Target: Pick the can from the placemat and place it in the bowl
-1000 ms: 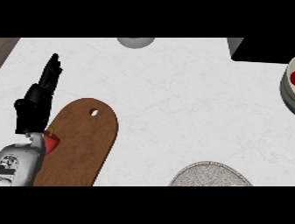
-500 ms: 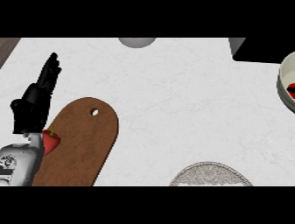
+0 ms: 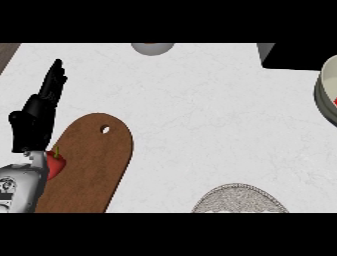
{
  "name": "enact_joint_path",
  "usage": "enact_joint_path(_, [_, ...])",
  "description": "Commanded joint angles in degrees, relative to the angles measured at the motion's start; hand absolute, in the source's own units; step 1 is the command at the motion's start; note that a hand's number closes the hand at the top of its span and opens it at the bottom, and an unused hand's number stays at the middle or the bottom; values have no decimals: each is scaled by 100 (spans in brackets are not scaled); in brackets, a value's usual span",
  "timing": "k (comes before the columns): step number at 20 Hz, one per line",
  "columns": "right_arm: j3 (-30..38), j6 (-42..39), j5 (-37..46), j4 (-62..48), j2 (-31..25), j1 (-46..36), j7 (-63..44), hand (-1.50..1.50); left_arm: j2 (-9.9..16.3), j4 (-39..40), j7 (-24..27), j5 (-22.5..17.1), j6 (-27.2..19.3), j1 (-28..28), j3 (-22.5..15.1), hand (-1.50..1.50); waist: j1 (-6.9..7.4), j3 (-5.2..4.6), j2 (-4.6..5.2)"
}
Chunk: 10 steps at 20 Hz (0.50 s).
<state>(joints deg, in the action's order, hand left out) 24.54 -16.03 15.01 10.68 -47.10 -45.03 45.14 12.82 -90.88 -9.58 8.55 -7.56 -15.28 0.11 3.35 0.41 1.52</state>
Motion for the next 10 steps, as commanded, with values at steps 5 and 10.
enact_joint_path(5, [316, -1558, -323, -306, -845, 504, 426, -150, 46, -117, -195, 41, -47, -20, 83, 0, -124, 10, -29])
enact_joint_path(10, [314, -2170, -399, -188, -869, 1015, 835, -150, -60, -102, -11, 108, -86, 244, -22, 0, -188, 19, -46])
